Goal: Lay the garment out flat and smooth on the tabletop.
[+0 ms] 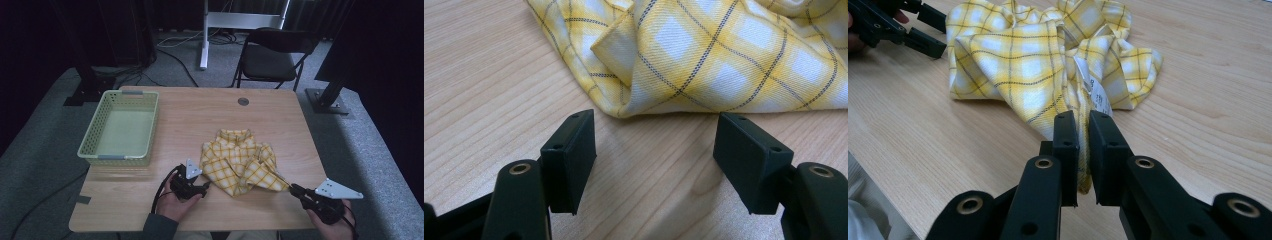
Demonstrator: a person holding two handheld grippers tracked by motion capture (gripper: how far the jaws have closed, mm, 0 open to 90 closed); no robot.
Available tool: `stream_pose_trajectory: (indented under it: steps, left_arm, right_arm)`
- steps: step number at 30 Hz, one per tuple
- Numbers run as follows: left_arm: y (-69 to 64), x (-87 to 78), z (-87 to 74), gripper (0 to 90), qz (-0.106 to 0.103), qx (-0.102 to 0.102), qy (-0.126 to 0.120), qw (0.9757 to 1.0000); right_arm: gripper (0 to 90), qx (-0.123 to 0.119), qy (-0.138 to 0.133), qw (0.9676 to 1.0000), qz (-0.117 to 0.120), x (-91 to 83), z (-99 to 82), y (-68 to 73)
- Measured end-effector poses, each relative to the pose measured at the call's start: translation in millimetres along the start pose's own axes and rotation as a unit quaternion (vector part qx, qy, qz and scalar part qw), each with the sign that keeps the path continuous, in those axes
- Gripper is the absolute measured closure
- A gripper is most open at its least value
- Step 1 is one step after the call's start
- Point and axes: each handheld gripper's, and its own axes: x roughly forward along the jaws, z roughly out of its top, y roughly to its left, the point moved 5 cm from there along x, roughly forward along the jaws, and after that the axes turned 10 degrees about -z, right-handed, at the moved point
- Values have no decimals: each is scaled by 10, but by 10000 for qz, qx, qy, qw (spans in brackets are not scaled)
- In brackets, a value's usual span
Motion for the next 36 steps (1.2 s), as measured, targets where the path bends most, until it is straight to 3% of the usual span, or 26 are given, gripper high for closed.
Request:
stream_pose_trajectory:
  steps: [24, 36]
  left_arm:
    - [0, 0, 0, 341, -2, 2, 0, 10000]
    - [0, 0, 0, 341, -1, 1, 0, 10000]
  right_arm:
    - [829, -33, -289, 9995, -115, -228, 100, -18]
    - [718, -23, -313, 9995, -75, -199, 120, 3]
